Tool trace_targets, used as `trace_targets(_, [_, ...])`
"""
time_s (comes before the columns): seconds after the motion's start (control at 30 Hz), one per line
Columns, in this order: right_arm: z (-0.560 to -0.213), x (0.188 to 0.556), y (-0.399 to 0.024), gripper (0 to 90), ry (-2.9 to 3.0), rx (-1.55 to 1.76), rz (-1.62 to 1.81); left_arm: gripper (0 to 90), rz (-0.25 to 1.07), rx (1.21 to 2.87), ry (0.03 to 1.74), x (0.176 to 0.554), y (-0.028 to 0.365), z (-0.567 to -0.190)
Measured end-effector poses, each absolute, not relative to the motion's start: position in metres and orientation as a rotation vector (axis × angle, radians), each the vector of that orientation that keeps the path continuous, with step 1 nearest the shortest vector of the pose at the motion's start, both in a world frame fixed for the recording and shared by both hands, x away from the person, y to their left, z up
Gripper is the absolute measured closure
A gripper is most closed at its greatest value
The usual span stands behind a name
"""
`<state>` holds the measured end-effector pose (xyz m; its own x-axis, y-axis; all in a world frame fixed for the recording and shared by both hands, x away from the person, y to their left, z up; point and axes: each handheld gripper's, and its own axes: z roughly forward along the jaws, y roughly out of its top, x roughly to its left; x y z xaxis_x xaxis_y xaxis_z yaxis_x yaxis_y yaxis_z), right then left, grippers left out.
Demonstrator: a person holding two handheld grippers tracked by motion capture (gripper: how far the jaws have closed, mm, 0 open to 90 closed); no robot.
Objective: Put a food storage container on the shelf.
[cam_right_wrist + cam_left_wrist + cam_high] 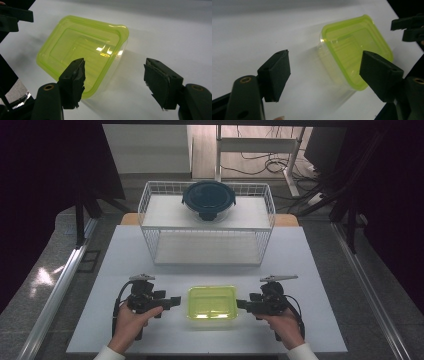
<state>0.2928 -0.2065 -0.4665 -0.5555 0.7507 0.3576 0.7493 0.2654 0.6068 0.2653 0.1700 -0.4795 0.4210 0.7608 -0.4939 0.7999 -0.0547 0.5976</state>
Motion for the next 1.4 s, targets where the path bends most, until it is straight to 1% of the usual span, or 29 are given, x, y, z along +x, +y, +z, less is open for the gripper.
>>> trace_targets(0.17, [-0.465, 0.299, -0.203, 33.3, 2.492, 1.505, 1.209, 24.3, -0.109, 1.787, 1.357, 0.274, 0.164, -0.481])
trace_targets(0.37, [-0.464, 0.307, -0.197, 33.3, 2.473, 1.536, 1.215, 25.8, -0.167, 1.801, 1.353, 0.283, 0.15, -0.486])
trace_targets(0.53, [-0.474, 0.305, -0.195, 33.3, 2.49, 1.541, 1.218, 27.7, -0.2, 1.778, 1.359, 0.286, 0.148, -0.491])
trace_targets(0.77, [-0.475, 0.305, -0.196, 33.9, 2.486, 1.557, 1.229, 31.2, -0.243, 1.767, 1.366, 0.288, 0.149, -0.498])
trace_targets(1.27, [-0.491, 0.309, -0.19, 41.3, 2.524, 1.614, 1.263, 37.3, -0.321, 1.746, 1.379, 0.291, 0.145, -0.51])
trace_targets(1.4, [-0.495, 0.31, -0.19, 46.4, 2.533, 1.657, 1.282, 41.2, -0.348, 1.732, 1.38, 0.292, 0.144, -0.513])
